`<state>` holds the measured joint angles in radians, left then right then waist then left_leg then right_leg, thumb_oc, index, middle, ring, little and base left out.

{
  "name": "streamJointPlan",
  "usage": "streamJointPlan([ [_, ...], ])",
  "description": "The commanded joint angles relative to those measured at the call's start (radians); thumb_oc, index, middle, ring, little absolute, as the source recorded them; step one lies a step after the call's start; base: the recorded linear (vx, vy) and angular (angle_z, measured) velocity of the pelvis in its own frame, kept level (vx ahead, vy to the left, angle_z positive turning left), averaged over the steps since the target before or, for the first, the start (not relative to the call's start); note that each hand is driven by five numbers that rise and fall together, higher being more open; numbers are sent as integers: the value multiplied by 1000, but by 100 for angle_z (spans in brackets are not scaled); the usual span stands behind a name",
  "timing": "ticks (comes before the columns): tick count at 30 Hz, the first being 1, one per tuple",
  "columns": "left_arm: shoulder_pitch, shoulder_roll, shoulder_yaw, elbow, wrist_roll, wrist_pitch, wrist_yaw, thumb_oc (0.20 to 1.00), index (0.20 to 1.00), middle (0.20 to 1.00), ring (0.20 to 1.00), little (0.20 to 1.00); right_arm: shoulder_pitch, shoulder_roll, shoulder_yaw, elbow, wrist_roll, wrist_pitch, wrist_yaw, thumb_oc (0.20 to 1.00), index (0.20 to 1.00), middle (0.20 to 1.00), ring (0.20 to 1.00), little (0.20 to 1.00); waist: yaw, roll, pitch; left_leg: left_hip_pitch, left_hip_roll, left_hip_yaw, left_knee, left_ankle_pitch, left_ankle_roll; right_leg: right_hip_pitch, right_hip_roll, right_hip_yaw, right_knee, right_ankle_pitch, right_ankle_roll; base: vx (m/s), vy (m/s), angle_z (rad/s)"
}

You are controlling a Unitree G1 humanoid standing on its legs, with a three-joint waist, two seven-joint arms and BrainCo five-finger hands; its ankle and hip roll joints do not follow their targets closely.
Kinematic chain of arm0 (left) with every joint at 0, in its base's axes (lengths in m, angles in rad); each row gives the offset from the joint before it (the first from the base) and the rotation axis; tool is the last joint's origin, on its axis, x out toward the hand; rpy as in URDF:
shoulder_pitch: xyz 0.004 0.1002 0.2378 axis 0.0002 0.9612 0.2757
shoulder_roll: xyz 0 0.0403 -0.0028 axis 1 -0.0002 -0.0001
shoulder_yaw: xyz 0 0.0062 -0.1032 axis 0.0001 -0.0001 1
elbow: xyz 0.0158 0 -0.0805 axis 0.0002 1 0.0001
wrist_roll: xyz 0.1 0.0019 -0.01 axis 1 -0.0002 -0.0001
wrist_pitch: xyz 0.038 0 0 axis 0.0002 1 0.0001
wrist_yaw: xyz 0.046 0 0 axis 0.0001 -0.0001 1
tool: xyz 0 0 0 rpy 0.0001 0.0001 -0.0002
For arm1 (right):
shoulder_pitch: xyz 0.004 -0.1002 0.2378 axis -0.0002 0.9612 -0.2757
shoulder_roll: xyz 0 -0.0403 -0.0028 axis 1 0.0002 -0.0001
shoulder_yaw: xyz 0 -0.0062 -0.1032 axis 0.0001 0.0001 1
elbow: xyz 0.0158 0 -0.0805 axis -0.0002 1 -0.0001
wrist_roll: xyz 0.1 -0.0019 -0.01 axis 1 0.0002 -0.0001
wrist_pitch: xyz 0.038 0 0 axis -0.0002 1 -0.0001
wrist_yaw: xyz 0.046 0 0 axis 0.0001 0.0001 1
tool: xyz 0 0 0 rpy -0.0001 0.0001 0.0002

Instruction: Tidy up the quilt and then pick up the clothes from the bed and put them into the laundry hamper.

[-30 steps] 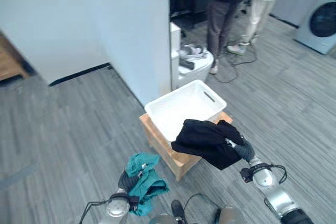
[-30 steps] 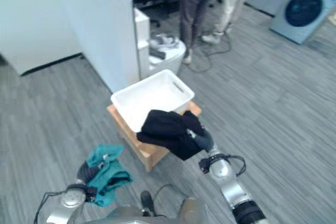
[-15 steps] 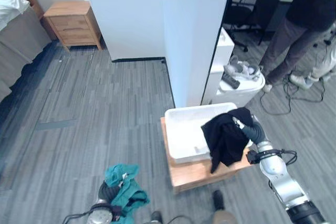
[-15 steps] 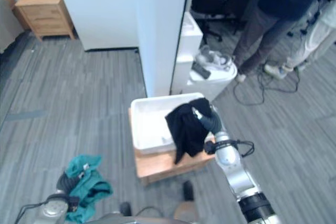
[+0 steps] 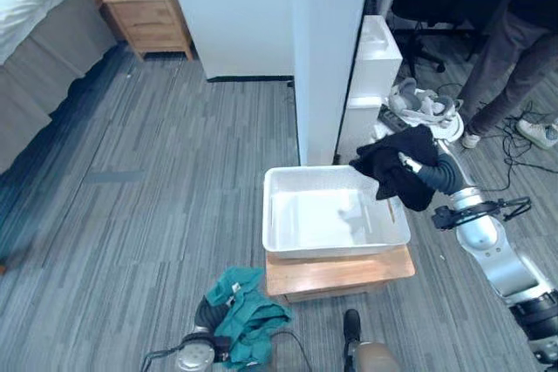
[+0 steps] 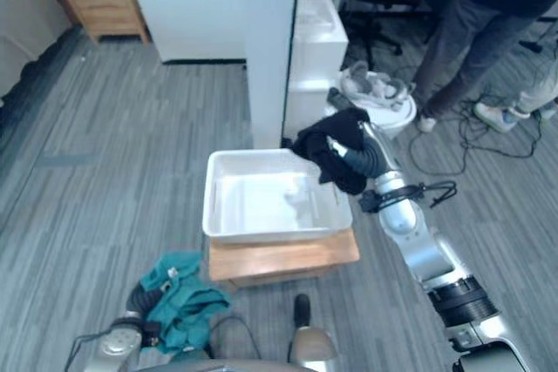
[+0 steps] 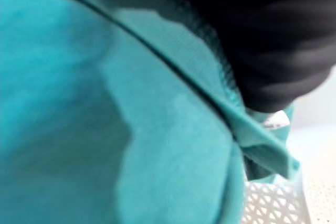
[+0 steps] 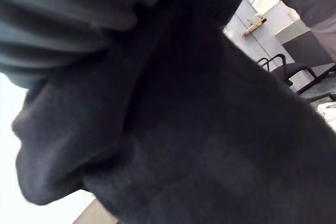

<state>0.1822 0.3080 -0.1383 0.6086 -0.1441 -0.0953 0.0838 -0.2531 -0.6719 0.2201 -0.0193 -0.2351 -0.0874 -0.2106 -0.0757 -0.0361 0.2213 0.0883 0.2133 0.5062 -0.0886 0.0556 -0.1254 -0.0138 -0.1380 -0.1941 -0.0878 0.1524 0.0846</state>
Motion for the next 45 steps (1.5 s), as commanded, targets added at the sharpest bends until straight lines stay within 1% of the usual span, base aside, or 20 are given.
streamJointPlan([
  [1, -25, 62, 2, -8, 25, -22, 9, 200, 200, 200, 200, 200, -123, 12, 1, -19, 20, -50, -17, 200, 200, 200, 200, 200, 8, -4, -21, 36, -8, 11, 4, -16, 5, 71, -48, -58, 1, -152, 87, 14, -32, 2],
  [4, -42, 65, -5, -2, 22, -23, 16, 200, 200, 200, 200, 200, -169, 14, 41, 20, 26, -47, -15, 200, 200, 200, 200, 200, 15, 4, -2, 24, -3, 7, 1, -7, -1, 51, -47, -62, 1, -144, 88, -43, -18, 3],
  [7, -78, 74, -36, 0, 10, -34, 28, 200, 200, 200, 200, 200, -288, 26, 121, 110, 41, -33, -18, 200, 200, 200, 200, 200, 33, 25, 54, -33, 5, 2, 1, 13, -12, -25, -50, -58, 1, -121, 92, -166, -8, 1],
  [13, -136, 100, -57, -18, -24, -70, 44, 200, 200, 200, 200, 200, -495, 0, 200, 283, 47, -16, -55, 200, 200, 200, 200, 200, 60, 64, 110, -151, 22, -9, 1, 59, -37, -143, -58, -63, 1, -89, 98, -97, -2, 1],
  [17, -161, 112, -58, -52, -38, -86, 45, 200, 200, 200, 200, 200, -556, -16, 224, 366, 27, -10, -81, 200, 200, 200, 200, 200, 69, 79, 126, -201, 37, -20, 1, 74, -51, -179, -62, -75, 1, -84, 101, -27, -15, 10],
  [20, -188, 128, -53, -101, -17, -97, 55, 200, 200, 200, 200, 200, -550, -19, 252, 401, -15, -4, -73, 200, 200, 200, 200, 200, 74, 80, 127, -213, 44, -31, 1, 78, -56, -180, -62, -82, 1, -87, 99, -10, -27, 11],
  [21, -187, 128, -52, -102, -17, -97, 55, 200, 200, 200, 200, 200, -550, -19, 252, 401, -16, -4, -74, 426, 426, 426, 426, 426, 74, 80, 127, -214, 45, -32, 1, 78, -56, -180, -62, -83, 1, -87, 99, 20, -22, 11],
  [22, -195, 134, -34, -165, -24, -106, 50, 200, 200, 200, 200, 200, -524, -51, 275, 382, -110, 6, -63, 1000, 1000, 1000, 1000, 1000, 75, 78, 120, -206, 46, -39, 1, 74, -58, -170, -62, -86, 1, -94, 97, 37, -16, 11],
  [24, -199, 145, -15, -239, -13, -116, 45, 200, 200, 200, 200, 200, -454, -91, 267, 339, -198, 8, -60, 1000, 1000, 1000, 1000, 1000, 69, 75, 111, -193, 46, -48, 1, 65, -56, -153, -62, -91, 1, -101, 95, 50, -14, 21],
  [27, -213, 154, 15, -311, 4, -122, 44, 200, 200, 200, 200, 200, -287, -123, 197, 275, -280, 5, -56, 1000, 1000, 1000, 1000, 1000, 52, 61, 85, -163, 41, -55, 1, 49, -51, -116, -58, -94, 1, -110, 93, 51, -6, 19],
  [28, -210, 156, 12, -314, 5, -121, 43, 200, 200, 200, 200, 200, -276, -123, 190, 269, -283, 6, -54, 1000, 1000, 1000, 1000, 1000, 55, 60, 85, -160, 40, -56, 1, 48, -51, -114, -59, -95, 1, -111, 94, 87, -22, 12],
  [29, -232, 170, 29, -340, 35, -119, 50, 200, 200, 200, 200, 200, -179, -133, 141, 235, -307, 2, -47, 1000, 1000, 1000, 1000, 1000, 37, 44, 62, -131, 37, -55, 1, 32, -46, -87, -56, -93, 1, -115, 93, 96, -21, 1],
  [31, -258, 187, 43, -365, 59, -120, 62, 200, 200, 200, 200, 200, -70, -151, 72, 196, -332, -1, -40, 1000, 1000, 1000, 1000, 1000, 15, 27, 35, -96, 33, -51, 1, 15, -41, -55, -51, -88, 1, -122, 94, 118, -15, -7],
  [32, -272, 192, 41, -366, 58, -121, 65, 200, 200, 200, 200, 200, -22, -153, 43, 184, -339, -2, -35, 1000, 1000, 1000, 1000, 1000, 11, 21, 23, -79, 30, -50, 1, 7, -39, -40, -49, -86, 1, -125, 94, 102, -2, -4],
  [35, -346, 212, 45, -376, 22, -129, 83, 200, 200, 200, 200, 200, 85, -162, -21, 161, -343, -4, -27, 1000, 1000, 1000, 1000, 1000, -34, 10, -13, -33, 27, -36, 1, -10, -36, -14, -40, -71, 1, -131, 96, 93, 11, -6],
  [38, -408, 247, 43, -372, 13, -133, 99, 200, 200, 200, 200, 200, 161, -160, -66, 143, -340, -8, -19, 1000, 1000, 1000, 1000, 1000, -71, 14, -40, 1, 24, -15, 1, -21, -34, 0, -32, -50, 1, -136, 100, 75, 38, -21],
  [39, -435, 268, 34, -359, 38, -134, 116, 200, 200, 200, 200, 200, 190, -159, -87, 133, -334, -14, -16, 1000, 1000, 1000, 1000, 1000, -87, 18, -49, 16, 23, -2, 1, -25, -33, 4, -31, -39, 1, -136, 102, 55, 38, -38],
  [40, -436, 268, 33, -359, 38, -134, 116, 200, 200, 200, 200, 200, 192, -159, -89, 132, -334, -14, -15, 1000, 1000, 1000, 1000, 1000, -85, 17, -49, 17, 23, -1, 1, -25, -33, 4, -31, -38, 1, -136, 102, 77, 38, -50],
  [41, -441, 280, 35, -385, 60, -135, 125, 200, 200, 200, 200, 200, 246, -149, -121, 139, -327, -19, -22, 1000, 1000, 1000, 1000, 1000, -107, 24, -58, 30, 20, 11, 1, -29, -32, 7, -29, -30, 1, -137, 103, 54, 10, -38],
  [45, -437, 297, 35, -423, 134, -113, 129, 200, 200, 200, 200, 200, 339, -105, -157, 150, -326, -20, -16, 1000, 1000, 1000, 1000, 1000, -140, 40, -64, 48, 19, 27, 1, -36, -33, 7, -28, -19, 1, -139, 104, 55, -5, -27],
])
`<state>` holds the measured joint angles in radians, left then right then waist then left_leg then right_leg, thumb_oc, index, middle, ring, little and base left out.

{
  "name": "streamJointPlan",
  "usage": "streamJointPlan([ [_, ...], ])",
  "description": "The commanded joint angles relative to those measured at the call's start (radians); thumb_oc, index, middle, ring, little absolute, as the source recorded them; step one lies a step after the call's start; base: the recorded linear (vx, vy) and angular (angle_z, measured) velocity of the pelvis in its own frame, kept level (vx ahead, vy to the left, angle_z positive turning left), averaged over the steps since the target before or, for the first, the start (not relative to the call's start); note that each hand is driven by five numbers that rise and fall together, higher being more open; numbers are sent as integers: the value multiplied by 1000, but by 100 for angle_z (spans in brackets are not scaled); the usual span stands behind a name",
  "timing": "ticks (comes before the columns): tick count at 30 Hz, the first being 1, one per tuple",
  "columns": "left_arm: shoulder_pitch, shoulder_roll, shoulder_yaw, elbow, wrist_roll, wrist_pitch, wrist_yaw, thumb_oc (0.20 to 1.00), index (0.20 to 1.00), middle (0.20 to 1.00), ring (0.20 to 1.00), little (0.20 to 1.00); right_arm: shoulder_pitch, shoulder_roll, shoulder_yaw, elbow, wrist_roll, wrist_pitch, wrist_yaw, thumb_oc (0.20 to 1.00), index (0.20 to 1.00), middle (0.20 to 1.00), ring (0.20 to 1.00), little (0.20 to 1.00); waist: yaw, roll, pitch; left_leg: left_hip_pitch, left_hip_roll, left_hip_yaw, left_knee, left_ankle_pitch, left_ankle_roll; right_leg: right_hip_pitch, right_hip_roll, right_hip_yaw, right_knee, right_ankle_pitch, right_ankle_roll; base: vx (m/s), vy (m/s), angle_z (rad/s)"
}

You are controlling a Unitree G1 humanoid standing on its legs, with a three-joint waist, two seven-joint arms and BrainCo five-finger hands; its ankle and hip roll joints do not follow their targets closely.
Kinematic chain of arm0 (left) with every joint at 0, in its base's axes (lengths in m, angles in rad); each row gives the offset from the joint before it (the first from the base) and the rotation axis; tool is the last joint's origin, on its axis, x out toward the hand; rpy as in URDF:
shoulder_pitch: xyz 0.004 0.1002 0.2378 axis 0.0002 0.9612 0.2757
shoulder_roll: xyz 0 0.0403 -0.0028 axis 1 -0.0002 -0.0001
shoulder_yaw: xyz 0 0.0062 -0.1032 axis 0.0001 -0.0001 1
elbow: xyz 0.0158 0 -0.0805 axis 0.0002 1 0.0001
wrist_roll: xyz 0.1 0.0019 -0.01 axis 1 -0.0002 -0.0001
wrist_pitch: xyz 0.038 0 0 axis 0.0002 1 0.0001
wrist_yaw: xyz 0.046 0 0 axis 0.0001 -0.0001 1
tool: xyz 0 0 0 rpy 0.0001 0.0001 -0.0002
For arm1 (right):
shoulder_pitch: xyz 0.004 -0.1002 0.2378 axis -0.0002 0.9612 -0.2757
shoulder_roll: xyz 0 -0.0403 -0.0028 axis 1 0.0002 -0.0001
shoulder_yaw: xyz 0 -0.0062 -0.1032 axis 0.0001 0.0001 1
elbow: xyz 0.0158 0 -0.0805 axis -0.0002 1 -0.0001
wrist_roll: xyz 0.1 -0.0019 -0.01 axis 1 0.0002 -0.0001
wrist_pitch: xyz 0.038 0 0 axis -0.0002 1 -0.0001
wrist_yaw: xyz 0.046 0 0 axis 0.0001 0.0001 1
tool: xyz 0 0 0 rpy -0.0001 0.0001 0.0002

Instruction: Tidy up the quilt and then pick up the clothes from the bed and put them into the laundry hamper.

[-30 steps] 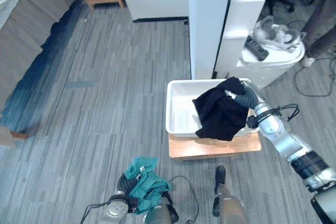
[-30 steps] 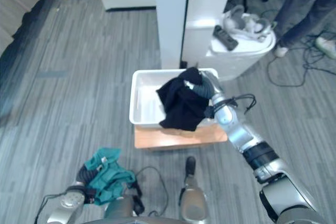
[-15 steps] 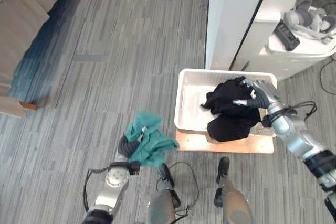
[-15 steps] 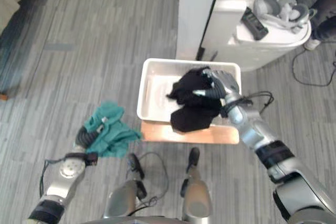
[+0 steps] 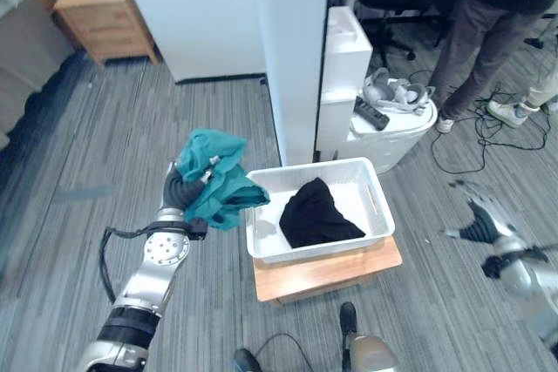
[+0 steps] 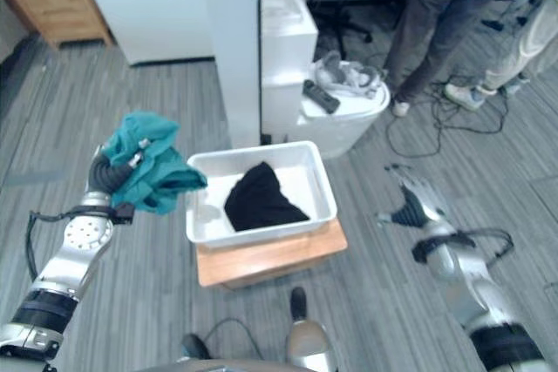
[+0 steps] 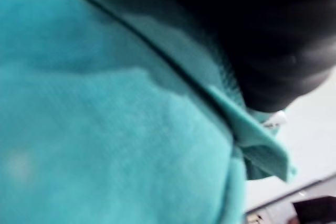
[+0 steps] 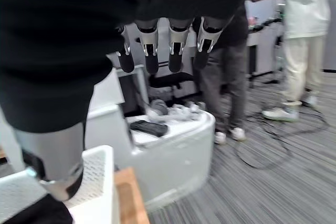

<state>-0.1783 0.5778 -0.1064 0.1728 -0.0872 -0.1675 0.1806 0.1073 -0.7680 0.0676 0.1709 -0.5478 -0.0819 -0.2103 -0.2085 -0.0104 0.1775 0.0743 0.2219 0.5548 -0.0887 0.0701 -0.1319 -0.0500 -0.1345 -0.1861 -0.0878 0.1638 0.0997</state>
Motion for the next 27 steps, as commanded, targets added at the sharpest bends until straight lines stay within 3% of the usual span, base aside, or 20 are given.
streamJointPlan([
  [1, -86, 36, -5, 17, 106, -27, 29, 200, 200, 200, 200, 200, -10, -1, -7, -40, -14, -24, -16, 1000, 1000, 1000, 1000, 1000, -19, 22, -18, 64, 8, -15, 1, -51, -27, 40, -31, -21, 1, -148, 91, 8, -15, -26],
  [6, -106, 36, -46, 60, 202, 9, -8, 200, 200, 200, 200, 200, -8, 5, -9, -57, -26, -14, -8, 1000, 1000, 1000, 1000, 1000, -62, 62, 5, 60, -5, 24, 1, -54, -26, -2, -36, 20, 1, -135, 99, -12, 36, -29],
  [9, -133, 10, -80, 69, 250, 17, -8, 200, 200, 200, 200, 200, -19, 19, -5, -42, -11, -5, -14, 1000, 1000, 1000, 1000, 1000, -91, 89, 55, 23, -19, 38, 1, -47, -24, -70, -48, 48, 1, -114, 103, -80, 47, -36],
  [13, -142, -43, -125, 135, 350, 24, 9, 200, 200, 200, 200, 200, -52, 59, 25, 17, -6, 5, -38, 1000, 1000, 1000, 1000, 1000, -106, 96, 92, -34, -18, 42, 1, -36, -24, -138, -53, 62, 1, -94, 107, -74, -3, -8],
  [18, -195, -39, -168, 276, 420, 43, 43, 200, 200, 200, 200, 200, -82, 77, 82, 82, -16, 7, -56, 1000, 1000, 1000, 1000, 1000, -113, 100, 105, -75, -13, 49, 1, -24, -28, -183, -53, 67, 1, -80, 109, -32, -6, -19],
  [19, -213, -36, -170, 322, 419, 48, 60, 1000, 1000, 1000, 1000, 1000, -88, 84, 99, 107, -18, 4, -66, 1000, 1000, 1000, 1000, 1000, -111, 101, 105, -86, -12, 47, 1, -20, -30, -189, -53, 64, 1, -79, 108, -24, -17, -7],
  [27, -184, -47, -95, 366, 333, 49, 126, 1000, 1000, 1000, 1000, 1000, -38, 113, 157, 154, 4, -9, -53, 1000, 1000, 1000, 1000, 1000, -92, 84, 70, -53, -11, 24, 1, -26, -32, -137, -48, 40, 1, -93, 93, 9, -13, -4],
])
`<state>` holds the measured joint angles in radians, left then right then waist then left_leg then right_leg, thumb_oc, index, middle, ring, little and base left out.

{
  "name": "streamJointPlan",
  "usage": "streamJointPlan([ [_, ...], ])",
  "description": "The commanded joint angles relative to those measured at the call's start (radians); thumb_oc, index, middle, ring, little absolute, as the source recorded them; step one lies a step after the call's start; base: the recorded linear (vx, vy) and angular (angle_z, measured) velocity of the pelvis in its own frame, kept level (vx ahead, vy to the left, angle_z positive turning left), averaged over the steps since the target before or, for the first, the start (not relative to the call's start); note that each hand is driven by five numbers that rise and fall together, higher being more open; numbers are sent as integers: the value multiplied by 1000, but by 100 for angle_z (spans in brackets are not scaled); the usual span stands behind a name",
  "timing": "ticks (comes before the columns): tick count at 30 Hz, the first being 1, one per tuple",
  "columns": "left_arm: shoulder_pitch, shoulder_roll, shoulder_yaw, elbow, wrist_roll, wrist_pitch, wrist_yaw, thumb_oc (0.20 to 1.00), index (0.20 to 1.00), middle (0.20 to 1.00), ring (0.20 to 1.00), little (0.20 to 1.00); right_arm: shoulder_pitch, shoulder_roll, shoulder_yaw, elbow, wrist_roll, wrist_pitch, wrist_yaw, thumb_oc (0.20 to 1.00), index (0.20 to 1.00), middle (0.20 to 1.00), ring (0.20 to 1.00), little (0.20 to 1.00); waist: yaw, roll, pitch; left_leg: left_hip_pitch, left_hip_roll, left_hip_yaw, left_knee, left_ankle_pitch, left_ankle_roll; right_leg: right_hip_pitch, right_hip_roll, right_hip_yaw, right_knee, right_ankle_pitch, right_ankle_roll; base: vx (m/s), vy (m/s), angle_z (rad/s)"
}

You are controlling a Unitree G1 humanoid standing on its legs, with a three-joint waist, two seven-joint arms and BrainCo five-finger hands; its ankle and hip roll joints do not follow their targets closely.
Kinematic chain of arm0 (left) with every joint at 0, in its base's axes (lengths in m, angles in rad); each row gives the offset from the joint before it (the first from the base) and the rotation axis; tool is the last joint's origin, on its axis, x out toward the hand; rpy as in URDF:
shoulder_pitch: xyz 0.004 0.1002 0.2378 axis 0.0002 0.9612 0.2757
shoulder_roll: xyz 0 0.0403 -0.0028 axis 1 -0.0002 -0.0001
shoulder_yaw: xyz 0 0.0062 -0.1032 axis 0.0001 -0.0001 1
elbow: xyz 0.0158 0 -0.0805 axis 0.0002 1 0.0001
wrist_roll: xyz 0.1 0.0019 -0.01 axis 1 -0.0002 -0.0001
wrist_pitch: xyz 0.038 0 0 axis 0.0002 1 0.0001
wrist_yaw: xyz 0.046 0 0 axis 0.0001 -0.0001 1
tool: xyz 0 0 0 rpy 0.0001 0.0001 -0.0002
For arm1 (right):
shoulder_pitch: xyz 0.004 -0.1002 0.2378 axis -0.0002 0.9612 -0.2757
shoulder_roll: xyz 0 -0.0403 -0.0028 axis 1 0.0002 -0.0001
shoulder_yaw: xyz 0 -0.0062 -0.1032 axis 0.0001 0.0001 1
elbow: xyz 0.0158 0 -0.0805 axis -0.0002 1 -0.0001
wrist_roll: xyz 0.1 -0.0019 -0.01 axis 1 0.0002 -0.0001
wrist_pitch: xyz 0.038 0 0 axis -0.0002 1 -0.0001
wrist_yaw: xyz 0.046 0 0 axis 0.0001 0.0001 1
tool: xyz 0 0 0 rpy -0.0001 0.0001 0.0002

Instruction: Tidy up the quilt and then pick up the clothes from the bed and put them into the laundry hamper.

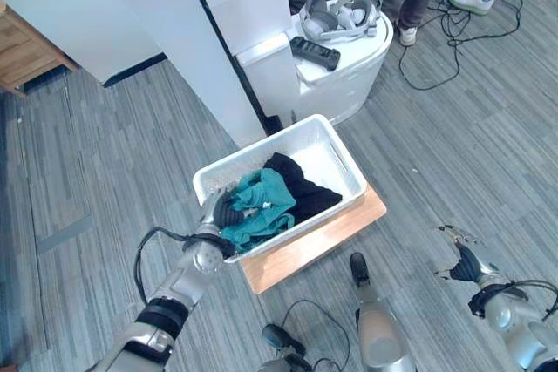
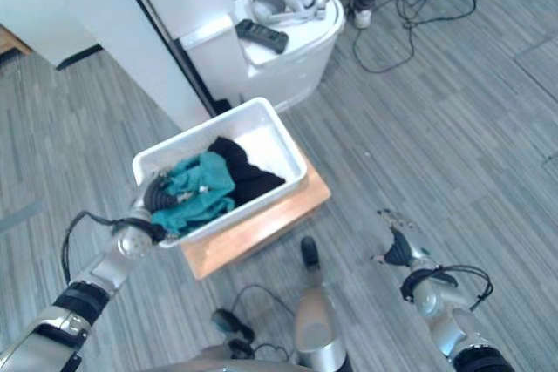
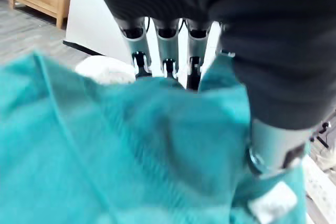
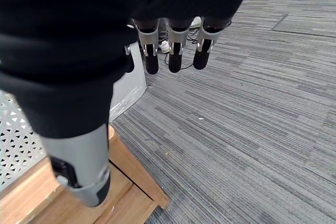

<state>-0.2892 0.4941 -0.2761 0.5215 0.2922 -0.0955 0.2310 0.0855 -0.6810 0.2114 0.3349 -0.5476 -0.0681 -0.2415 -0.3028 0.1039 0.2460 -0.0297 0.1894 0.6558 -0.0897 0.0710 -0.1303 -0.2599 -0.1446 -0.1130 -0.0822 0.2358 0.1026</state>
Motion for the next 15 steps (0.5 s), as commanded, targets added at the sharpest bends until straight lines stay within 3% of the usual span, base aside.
streamJointPlan([
  [1, -54, 23, 100, 16, -113, -44, 79, 1000, 1000, 1000, 1000, 1000, -6, 32, 29, -5, 6, -24, -8, 1000, 1000, 1000, 1000, 1000, 13, -38, -13, 67, 22, -82, 2, -29, -33, 98, -37, -42, -5, -171, 88, 38, -38, -2],
  [7, 3, -4, 167, -30, -288, -76, 108, 1000, 1000, 1000, 1000, 1000, -14, 72, 89, 102, 25, -15, 12, 1000, 1000, 1000, 1000, 1000, 52, -61, -49, 122, 22, -104, 2, -41, -30, 180, -34, -72, -5, -189, 83, 21, -22, 21],
  [11, 64, -46, 211, -30, -438, -107, 109, 1000, 1000, 1000, 1000, 1000, -59, 175, 128, 341, 99, 20, 9, 1000, 1000, 1000, 1000, 1000, 94, -84, -80, 146, 22, -133, 2, -50, -23, 222, -30, -92, -5, -195, 80, 6, 0, 23],
  [14, 120, -59, 230, 7, -534, -111, 58, 1000, 1000, 1000, 1000, 1000, -78, 236, 125, 473, 157, 43, 13, 1000, 1000, 1000, 1000, 1000, 114, -91, -97, 156, 24, -146, 2, -52, -21, 241, -29, -105, -5, -197, 79, 17, 42, 17],
  [15, 173, -42, 213, 63, -538, -95, -19, 1000, 1000, 1000, 1000, 1000, -96, 285, 91, 550, 259, 50, 33, 1000, 1000, 1000, 1000, 1000, 122, -95, -102, 159, 24, -154, 2, -52, -20, 249, -29, -110, -5, -196, 79, 18, 85, 21],
])
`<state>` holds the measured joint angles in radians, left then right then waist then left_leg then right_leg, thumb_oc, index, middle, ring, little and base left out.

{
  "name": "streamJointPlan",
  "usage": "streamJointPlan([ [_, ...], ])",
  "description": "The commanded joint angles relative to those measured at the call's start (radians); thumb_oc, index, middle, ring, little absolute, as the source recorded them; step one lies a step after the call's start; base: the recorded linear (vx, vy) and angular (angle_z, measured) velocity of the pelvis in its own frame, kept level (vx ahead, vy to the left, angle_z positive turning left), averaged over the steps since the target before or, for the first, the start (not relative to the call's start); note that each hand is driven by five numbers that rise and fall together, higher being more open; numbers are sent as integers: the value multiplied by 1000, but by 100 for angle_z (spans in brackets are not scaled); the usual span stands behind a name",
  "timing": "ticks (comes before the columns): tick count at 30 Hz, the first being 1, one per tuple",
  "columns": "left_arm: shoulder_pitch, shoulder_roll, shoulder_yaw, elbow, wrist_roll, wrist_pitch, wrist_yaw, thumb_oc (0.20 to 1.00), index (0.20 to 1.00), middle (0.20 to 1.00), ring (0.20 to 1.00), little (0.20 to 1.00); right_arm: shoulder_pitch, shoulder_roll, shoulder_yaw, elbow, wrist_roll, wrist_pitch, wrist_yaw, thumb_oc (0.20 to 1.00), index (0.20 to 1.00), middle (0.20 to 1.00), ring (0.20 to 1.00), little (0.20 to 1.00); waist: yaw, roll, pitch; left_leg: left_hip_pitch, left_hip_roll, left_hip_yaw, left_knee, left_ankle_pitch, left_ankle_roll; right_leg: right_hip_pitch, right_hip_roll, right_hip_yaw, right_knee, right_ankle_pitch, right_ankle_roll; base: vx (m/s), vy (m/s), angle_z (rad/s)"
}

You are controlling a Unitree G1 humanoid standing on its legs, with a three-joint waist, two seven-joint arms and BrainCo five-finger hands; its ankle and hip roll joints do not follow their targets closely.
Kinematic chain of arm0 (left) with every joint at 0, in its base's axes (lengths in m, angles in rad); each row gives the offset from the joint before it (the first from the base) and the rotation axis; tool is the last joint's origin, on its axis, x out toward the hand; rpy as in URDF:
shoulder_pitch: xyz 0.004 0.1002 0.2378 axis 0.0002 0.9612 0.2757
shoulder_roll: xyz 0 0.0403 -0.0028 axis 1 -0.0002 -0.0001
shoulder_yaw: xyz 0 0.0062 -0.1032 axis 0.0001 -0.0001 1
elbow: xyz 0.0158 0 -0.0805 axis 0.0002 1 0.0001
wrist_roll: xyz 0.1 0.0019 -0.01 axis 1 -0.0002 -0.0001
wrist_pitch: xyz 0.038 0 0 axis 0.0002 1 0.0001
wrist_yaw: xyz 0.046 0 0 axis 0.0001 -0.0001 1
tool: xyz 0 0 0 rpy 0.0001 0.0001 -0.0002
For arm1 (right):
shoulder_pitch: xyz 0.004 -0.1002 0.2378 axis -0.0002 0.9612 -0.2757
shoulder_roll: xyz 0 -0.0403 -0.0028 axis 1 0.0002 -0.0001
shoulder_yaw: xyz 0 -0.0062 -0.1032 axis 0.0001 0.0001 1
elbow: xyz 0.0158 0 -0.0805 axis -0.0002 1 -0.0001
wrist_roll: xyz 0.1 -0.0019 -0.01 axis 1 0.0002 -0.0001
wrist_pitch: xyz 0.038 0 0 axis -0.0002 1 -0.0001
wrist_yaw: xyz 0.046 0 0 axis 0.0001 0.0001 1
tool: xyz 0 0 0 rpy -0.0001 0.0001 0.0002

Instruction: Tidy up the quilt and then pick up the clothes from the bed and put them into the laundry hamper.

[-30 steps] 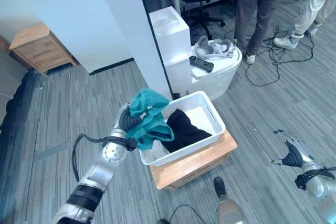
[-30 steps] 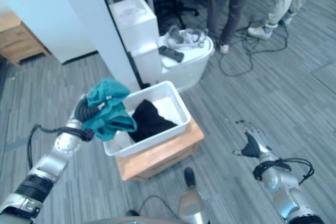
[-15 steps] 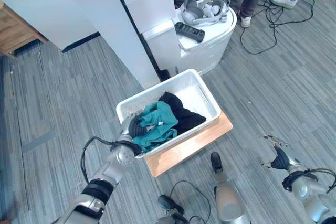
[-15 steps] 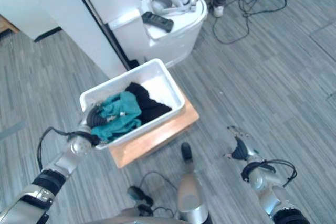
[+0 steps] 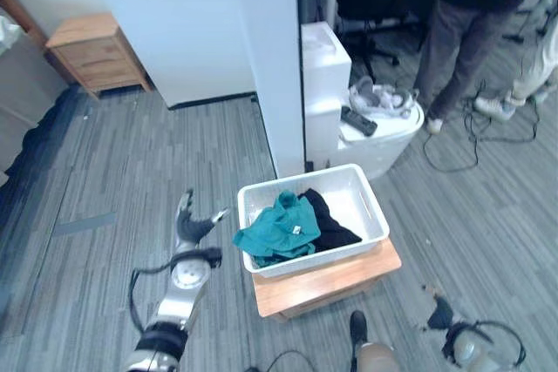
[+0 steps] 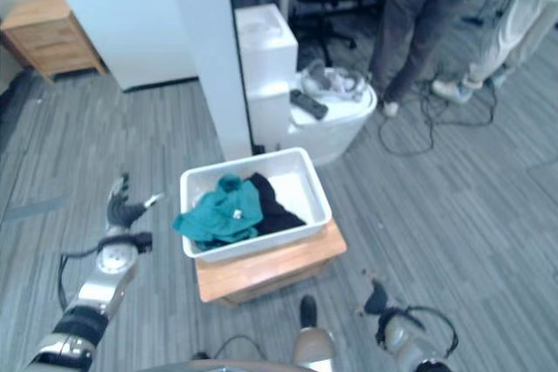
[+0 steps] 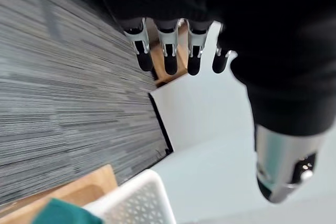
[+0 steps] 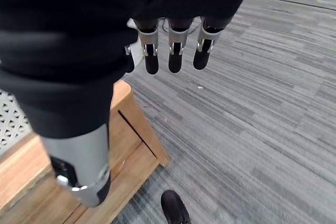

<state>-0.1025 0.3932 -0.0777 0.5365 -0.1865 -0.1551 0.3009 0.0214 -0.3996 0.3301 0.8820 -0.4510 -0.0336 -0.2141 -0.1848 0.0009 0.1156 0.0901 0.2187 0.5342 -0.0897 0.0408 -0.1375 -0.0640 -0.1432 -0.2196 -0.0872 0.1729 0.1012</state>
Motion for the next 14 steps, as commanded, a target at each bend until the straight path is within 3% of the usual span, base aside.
streamJointPlan([
  [1, 24, 63, -2, 85, -25, -22, -130, 1000, 1000, 1000, 1000, 1000, -40, 24, -38, 48, 198, 19, 21, 1000, 1000, 1000, 1000, 1000, 9, 8, 24, 41, -5, -34, 2, -23, -11, 58, -31, -5, 0, -133, 81, 17, 101, 15],
  [5, 92, 47, -41, 202, 53, 12, -186, 1000, 1000, 1000, 1000, 1000, -60, 67, -60, 132, 260, 22, 37, 1000, 1000, 1000, 1000, 1000, 22, 7, 19, 45, -7, -43, 2, -27, -9, 70, -31, -12, 0, -135, 80, 15, 71, 8],
  [8, 130, -24, -76, 441, 135, 54, -220, 1000, 1000, 1000, 1000, 1000, -79, 106, -65, 197, 305, 32, 50, 1000, 1000, 1000, 1000, 1000, 35, 2, 13, 46, -9, -58, 2, -32, -5, 85, -31, -21, 0, -144, 76, 22, 60, 16],
  [14, 131, -116, -113, 703, 223, 102, -215, 1000, 1000, 1000, 1000, 1000, -111, 151, -32, 244, 335, 28, 52, 1000, 1000, 1000, 1000, 1000, 48, -3, 6, 51, -15, -71, 2, -42, 0, 99, -33, -25, 0, -151, 73, 25, 37, 6],
])
